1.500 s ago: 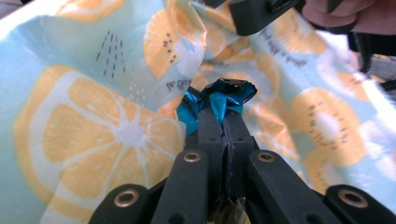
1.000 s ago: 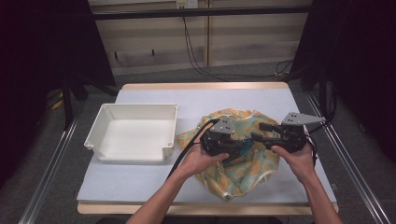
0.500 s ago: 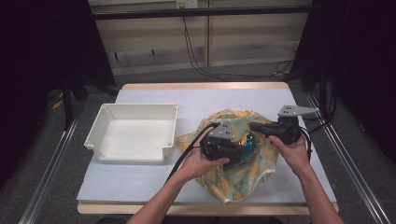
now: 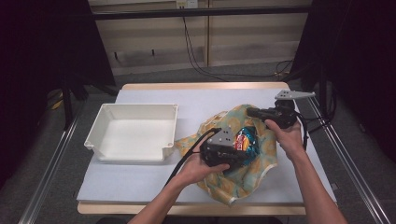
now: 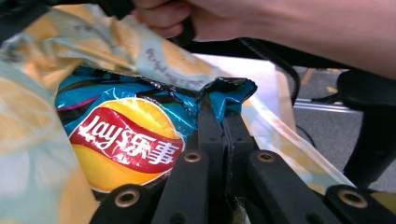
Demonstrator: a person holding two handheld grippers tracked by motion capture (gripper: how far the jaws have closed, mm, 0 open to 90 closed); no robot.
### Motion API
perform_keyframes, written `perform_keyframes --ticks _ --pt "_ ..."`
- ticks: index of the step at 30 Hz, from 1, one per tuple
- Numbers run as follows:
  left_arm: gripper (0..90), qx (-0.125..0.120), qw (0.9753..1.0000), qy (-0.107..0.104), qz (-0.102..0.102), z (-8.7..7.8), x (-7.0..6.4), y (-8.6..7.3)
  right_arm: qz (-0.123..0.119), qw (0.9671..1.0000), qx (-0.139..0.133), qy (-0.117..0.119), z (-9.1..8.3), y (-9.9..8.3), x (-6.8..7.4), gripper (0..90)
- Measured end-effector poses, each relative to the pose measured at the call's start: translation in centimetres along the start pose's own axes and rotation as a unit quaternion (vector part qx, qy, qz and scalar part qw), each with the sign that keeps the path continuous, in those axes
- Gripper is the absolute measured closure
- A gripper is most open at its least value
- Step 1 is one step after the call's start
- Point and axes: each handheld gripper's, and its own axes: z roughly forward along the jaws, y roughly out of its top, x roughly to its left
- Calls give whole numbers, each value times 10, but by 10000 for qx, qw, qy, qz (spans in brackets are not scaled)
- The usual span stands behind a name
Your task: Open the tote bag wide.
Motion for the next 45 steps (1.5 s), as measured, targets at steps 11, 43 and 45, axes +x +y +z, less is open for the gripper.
perform_keyframes --ticks 11,43,45 --pt "887 -216 9995 -162 174 -11 -16 4 114 9996 19 -254 16 24 -16 900" --pt "885 -940 9952 253 103 -49 3 34 33 9977 443 -507 14 13 -27 900" --pt "885 -940 9951 283 87 -50 6 37 15 9978 423 -501 12 13 -25 837"
